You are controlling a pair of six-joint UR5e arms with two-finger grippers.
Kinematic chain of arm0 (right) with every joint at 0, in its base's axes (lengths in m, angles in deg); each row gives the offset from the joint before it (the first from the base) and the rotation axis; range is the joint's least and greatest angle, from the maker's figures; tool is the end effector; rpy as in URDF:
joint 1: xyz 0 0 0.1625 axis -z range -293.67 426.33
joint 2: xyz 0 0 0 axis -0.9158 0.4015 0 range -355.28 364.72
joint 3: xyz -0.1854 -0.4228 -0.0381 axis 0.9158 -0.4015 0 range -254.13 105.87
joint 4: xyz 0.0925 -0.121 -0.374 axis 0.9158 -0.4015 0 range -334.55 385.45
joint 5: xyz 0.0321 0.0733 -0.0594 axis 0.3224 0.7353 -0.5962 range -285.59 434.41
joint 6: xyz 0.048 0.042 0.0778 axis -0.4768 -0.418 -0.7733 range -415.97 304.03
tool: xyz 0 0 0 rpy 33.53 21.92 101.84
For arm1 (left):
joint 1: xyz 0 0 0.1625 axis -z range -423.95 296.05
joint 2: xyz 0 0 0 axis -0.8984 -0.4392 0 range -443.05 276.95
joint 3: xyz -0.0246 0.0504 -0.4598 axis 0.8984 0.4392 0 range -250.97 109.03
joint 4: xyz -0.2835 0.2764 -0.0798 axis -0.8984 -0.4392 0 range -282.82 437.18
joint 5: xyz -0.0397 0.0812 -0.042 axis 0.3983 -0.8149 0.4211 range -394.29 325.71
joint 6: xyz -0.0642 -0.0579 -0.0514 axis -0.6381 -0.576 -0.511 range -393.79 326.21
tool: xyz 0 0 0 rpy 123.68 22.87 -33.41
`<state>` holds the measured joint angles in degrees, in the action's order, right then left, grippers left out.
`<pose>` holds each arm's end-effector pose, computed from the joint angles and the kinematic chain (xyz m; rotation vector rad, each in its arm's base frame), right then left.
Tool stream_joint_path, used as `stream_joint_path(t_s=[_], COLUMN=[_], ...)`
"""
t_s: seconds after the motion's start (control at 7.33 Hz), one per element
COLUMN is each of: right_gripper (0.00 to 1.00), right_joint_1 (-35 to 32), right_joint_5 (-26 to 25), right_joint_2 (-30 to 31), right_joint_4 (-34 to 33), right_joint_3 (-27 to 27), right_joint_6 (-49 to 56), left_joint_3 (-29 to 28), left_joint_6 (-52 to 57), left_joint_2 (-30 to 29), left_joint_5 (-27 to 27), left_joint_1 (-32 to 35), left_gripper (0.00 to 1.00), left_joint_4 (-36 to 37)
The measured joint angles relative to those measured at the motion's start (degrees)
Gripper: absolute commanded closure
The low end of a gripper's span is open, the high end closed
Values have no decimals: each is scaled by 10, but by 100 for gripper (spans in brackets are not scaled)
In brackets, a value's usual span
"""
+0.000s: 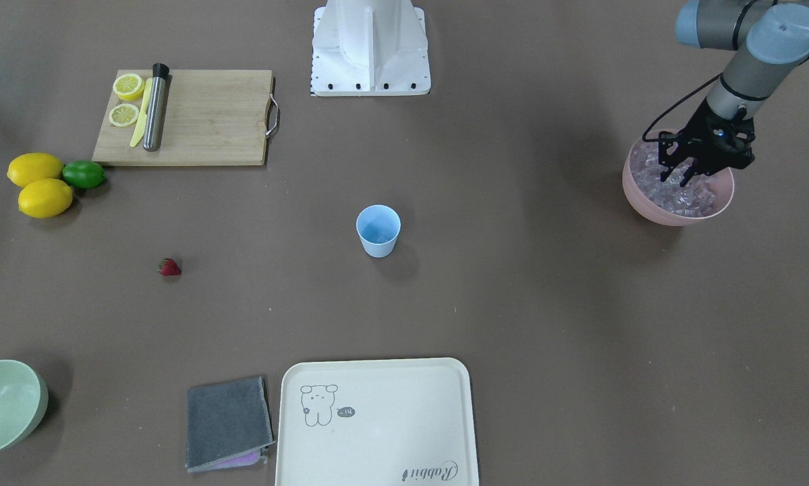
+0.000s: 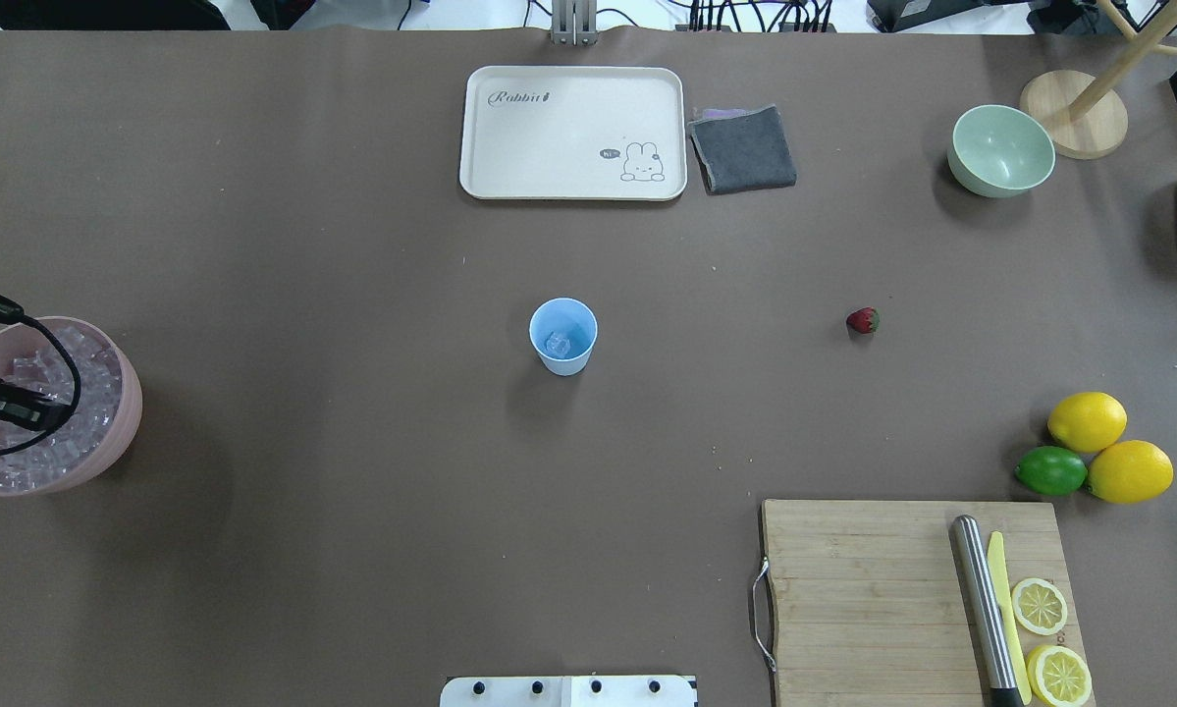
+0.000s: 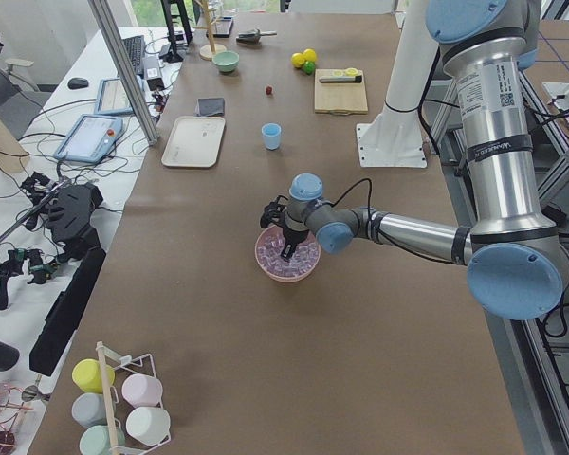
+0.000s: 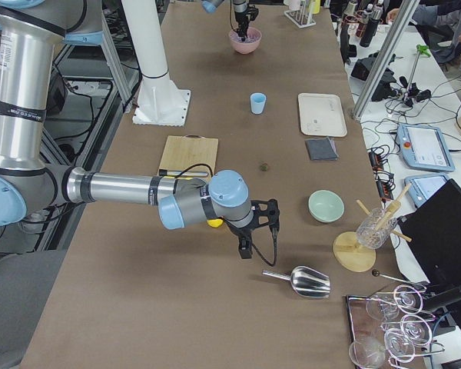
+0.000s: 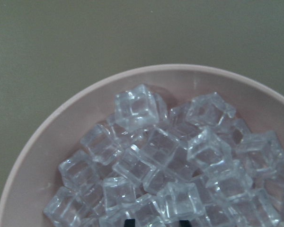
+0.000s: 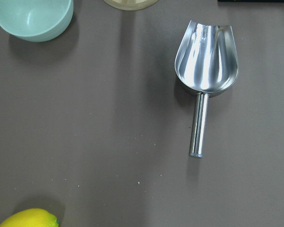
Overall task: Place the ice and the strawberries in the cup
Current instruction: 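Lower the left gripper into the pink bowl and grasp another ice cube, then carry the ice cube with the left gripper over the light-blue cup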
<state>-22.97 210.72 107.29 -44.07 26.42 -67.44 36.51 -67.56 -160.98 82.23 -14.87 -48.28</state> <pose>0.0556 -0.3973 0.6623 0.2177 -0.8285 0.0460 0.2064 -0.3730 0.5824 0.2886 0.7786 0.2826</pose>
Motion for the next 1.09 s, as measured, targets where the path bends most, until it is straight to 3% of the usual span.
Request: stream_joint_path(t_s=[0.68,1.09], right_gripper=[0,0], right_joint_1=[0,0], right_joint_5=[0,0], right_joint_2=[0,0], right_joint_4=[0,0], right_joint_3=[1,1], right_joint_6=[0,0], left_joint_3=[-4,-18], left_joint_6=[-6,-157], left_joint_2=[-129,-266], left_joint_5=[103,113], left_joint_1=[74,48], left_gripper=[100,100], left_joint_4=[67,92])
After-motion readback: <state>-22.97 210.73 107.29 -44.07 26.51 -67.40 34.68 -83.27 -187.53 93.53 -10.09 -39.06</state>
